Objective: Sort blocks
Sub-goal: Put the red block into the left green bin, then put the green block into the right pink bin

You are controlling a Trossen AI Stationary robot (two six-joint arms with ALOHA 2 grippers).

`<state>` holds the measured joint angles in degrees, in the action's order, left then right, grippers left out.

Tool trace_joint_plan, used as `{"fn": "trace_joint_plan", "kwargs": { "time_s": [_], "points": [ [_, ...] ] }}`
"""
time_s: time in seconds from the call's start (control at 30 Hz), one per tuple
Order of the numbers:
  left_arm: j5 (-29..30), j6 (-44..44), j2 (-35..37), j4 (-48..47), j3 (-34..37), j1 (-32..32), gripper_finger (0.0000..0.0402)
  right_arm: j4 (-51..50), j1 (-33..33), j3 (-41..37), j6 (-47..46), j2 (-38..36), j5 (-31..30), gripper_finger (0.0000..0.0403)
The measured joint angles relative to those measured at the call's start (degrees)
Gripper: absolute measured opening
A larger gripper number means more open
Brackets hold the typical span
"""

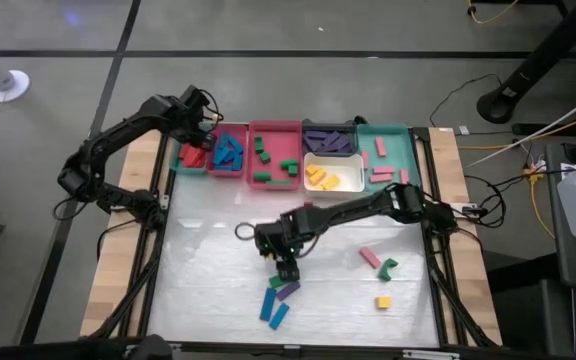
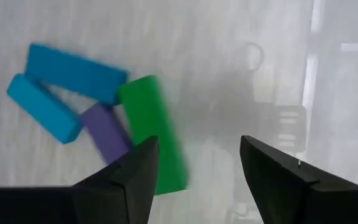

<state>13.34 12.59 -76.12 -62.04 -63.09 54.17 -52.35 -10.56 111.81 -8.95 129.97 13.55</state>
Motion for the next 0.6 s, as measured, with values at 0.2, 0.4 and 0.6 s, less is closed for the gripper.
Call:
{"fn": "trace_joint_plan", "kwargs": {
  "time_s": [0.2,0.4,0.6],
  "points": [
    [0.0,-0.8,0.0,0.5,3.1,0.0,0.0149,-0.2,-2.1,0.0,-1.3,0.0,-0.5,0.0224],
    [-0.3,-1.1,0.0,0.6,3.3,-0.5,0.0153,1.4,-4.7,0.0,-1.2,0.3,-0.5,0.0224],
    [-0.5,-3.6,0.0,0.6,3.3,-1.1,0.0147,5.6,-7.5,-0.3,-1.1,2.1,-7.0,0.0224]
  ]
}}
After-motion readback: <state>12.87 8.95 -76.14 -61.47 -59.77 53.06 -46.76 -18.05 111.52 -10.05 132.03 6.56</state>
